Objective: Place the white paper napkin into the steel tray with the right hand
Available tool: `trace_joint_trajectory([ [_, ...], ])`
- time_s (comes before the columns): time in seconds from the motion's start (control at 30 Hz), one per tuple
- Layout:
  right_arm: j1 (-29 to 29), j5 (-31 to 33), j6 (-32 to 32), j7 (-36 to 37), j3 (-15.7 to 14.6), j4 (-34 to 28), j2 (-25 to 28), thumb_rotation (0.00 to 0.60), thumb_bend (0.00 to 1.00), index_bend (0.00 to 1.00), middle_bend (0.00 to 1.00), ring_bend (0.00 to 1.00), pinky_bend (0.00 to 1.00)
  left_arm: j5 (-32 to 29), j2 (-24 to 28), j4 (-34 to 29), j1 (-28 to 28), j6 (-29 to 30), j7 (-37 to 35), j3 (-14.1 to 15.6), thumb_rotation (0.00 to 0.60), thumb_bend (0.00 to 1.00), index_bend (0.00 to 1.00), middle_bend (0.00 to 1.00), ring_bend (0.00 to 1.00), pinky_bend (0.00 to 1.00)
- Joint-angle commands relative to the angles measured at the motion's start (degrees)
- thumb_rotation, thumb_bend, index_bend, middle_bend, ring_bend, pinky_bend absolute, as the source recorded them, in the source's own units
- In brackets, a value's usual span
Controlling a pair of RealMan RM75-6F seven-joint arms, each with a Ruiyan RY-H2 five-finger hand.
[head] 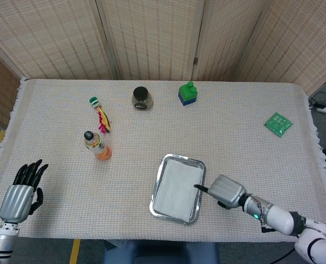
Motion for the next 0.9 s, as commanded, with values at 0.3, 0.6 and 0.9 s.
trace_joint_trajectory([
  [0.3, 0.8, 7.8, -6.2, -5.0, 1.8, 0.8, -2.0, 0.600, 0.55, 0.02, 1.00, 0.99, 1.00, -0.3, 0.0, 1.0, -0.2, -0.1, -1.6, -0.4, 0.600, 0.79, 0.14, 0.00, 0.00, 0.00],
  [0.6, 1.6, 13.9, -8.1, -10.8, 2.3, 4.8, -6.3, 0.600, 0.57, 0.02, 1.00, 0.98, 1.00, -0.7, 0.2, 1.3, -0.4, -0.2, -2.8, -0.7, 0.600, 0.79, 0.12, 0.00, 0.00, 0.00],
  [0.9, 2.6, 20.2, -7.3, -16.5, 2.4, 6.8, -9.6, 0.600, 0.57, 0.02, 1.00, 0.98, 1.00, -0.9, 0.7, 1.0, -0.2, -0.2, -3.4, -0.7, 0.600, 0.79, 0.12, 0.00, 0.00, 0.00],
])
